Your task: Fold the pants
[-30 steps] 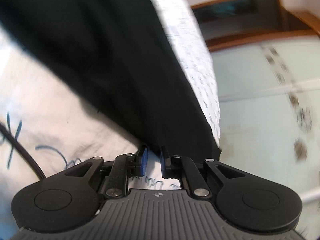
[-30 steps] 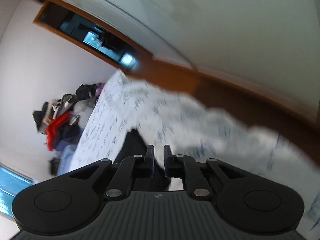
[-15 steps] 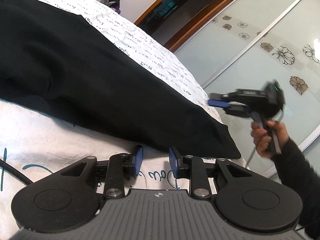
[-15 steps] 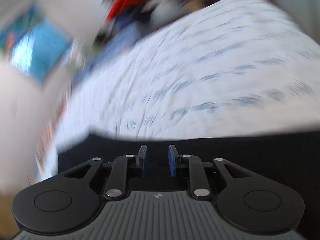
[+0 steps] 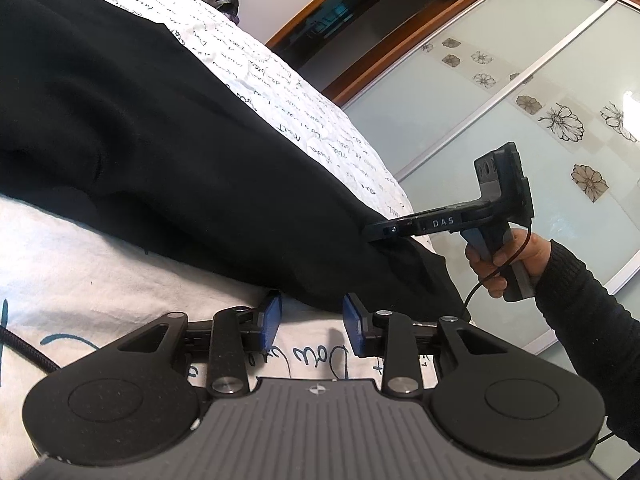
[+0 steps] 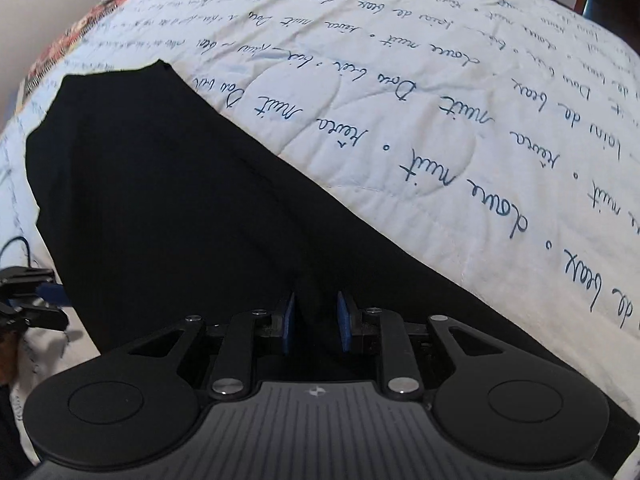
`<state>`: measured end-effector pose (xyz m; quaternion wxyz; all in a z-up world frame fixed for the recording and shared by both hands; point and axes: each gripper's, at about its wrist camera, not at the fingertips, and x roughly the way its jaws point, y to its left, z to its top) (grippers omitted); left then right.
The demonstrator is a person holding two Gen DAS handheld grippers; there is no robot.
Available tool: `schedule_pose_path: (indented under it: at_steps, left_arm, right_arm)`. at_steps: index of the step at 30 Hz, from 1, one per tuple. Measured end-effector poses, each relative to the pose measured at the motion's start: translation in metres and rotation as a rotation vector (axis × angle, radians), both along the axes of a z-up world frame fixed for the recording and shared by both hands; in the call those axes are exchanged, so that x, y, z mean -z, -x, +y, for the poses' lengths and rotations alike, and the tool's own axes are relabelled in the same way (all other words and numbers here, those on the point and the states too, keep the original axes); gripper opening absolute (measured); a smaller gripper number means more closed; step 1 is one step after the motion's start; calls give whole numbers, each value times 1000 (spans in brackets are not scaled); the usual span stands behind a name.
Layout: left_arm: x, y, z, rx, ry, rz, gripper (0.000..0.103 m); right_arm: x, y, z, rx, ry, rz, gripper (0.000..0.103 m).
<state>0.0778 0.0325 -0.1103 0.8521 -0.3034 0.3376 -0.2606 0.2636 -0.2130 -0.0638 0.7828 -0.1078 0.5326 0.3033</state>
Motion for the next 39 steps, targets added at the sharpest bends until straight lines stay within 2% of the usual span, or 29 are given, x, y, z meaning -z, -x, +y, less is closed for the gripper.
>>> schedule_pose_path:
  at_steps: [2, 3, 7, 9, 11, 13, 15, 18, 19, 22, 23, 24, 25, 27, 29, 32, 36, 39]
  left_arm:
    - [0, 0, 1, 1, 4, 1, 41]
    - [-1, 0, 1, 1, 6, 1, 41]
    - [0, -1, 3, 3, 12, 0, 42]
    - [1, -1, 4, 3, 13, 0, 42]
    - [2, -1, 4, 3, 14, 0, 43]
    - [2, -1, 5, 4, 17, 0, 43]
    - [2, -1, 5, 3, 21, 1, 43]
    - [3, -1, 5, 3, 22, 0, 43]
    - [3, -1, 5, 3, 21, 0, 43]
    - [3, -1, 5, 3, 21, 0, 43]
    - [3, -1, 5, 3, 20, 0, 44]
    - [2, -1, 5, 4, 19, -1, 44]
    - [2, -1, 5, 4, 18, -2, 44]
    - [1, -1, 5, 3, 15, -2, 44]
    - [1, 0, 4, 2, 11, -3, 44]
    - [0, 0, 3, -1, 4, -4, 44]
    - [-2, 1, -1, -3, -19, -10, 44]
    - [-3, 1, -3, -5, -32, -14, 44]
  right_arm:
    - [-4, 8, 7, -45, 57, -41, 21]
    - [-6, 11, 11, -66, 92, -68, 17]
    - [-12, 21, 20, -70, 178, -195, 9]
    - [-20, 23, 18, -40, 186, -263, 3]
    - [-29, 21, 12, 6, 212, -340, 3]
    - [-38, 14, -3, 74, 168, -349, 3]
    - [-38, 8, -17, 139, 119, -330, 3]
    - [-36, 3, -41, 242, -21, -264, 5]
    - [-38, 4, -53, 288, -82, -236, 5]
    - [-46, 16, -107, 483, -354, -180, 9]
    - [-47, 21, -129, 545, -437, -161, 14]
    - [-46, 25, -148, 598, -493, -150, 24]
    - [-45, 28, -167, 642, -525, -141, 29]
    - [-45, 33, -206, 734, -518, -133, 42]
    - [-44, 35, -237, 795, -479, -136, 42]
    - [-34, 33, -259, 819, -445, -108, 42]
    - [-22, 37, -245, 754, -420, -80, 42]
    - [-31, 37, -211, 608, -365, -115, 42]
